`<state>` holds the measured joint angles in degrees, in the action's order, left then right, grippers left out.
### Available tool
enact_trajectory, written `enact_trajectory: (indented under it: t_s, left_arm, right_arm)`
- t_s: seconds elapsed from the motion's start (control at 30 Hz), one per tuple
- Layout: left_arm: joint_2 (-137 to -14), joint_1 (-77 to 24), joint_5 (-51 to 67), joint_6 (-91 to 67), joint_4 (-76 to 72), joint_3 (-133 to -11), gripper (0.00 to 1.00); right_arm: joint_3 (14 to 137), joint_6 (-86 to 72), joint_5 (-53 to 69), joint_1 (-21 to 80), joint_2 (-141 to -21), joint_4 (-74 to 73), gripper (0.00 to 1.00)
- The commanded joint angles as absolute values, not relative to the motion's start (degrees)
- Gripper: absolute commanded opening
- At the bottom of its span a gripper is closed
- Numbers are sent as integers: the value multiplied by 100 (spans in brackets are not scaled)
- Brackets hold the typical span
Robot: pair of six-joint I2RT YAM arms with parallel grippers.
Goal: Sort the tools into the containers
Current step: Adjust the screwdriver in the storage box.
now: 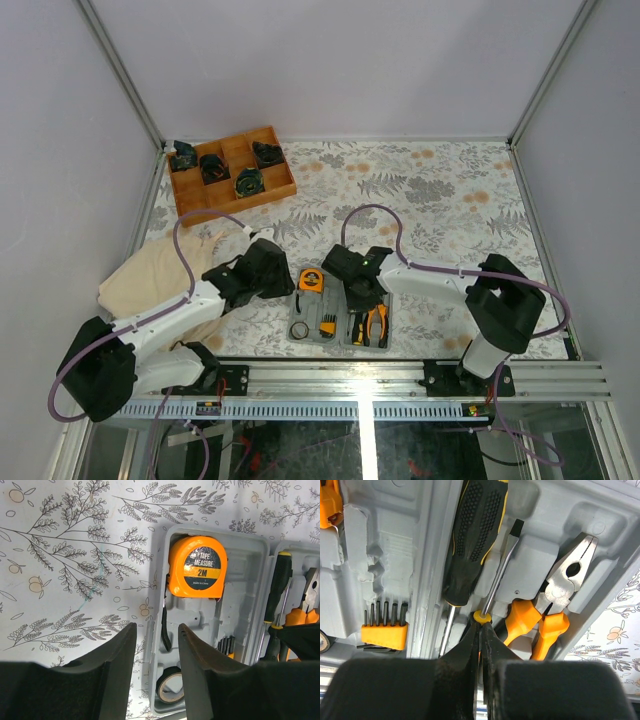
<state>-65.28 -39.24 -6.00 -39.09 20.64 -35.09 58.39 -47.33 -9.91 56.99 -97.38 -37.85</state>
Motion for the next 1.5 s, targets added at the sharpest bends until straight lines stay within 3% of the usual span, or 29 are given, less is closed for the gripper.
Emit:
enact_trajectory:
  t_s: [0.0,0.6,0.73,0.87,1.1,1.33,1.47]
  left_arm:
    - [-6465,-3855,-646,-3955,2004,-3434,38]
    - [-6392,-3761,-646,-3936,2215,-3730,46]
    - [-6445,-3753,-591,-3924,2177,-3762,47]
    - [-6461,-3744,-455,-3905,2048,-3749,47]
    - [-6523,-3735,-225,-3867,1635,-3691,51]
    - [-6977,-3708,-366,-3731,1069,-3564,43]
    - [-7036,-3685,-133,-3710,470,-3394,42]
  right_arm:
    - [4800,-4752,-953,5829,-11304,-3409,0]
    - [5784,-3557,-2128,4802,-10175,-4109,1]
    - [5985,-3261,-1955,4758,-10045,-3963,6]
    - [6036,-3077,-1595,4758,-9577,-3542,17]
    - [5341,-3046,-1145,4762,-7736,-2221,33]
    - [4279,-3707,-1826,4660,-6464,-2189,36]
    - [3832,-3774,-1594,4349,-6026,-2215,36]
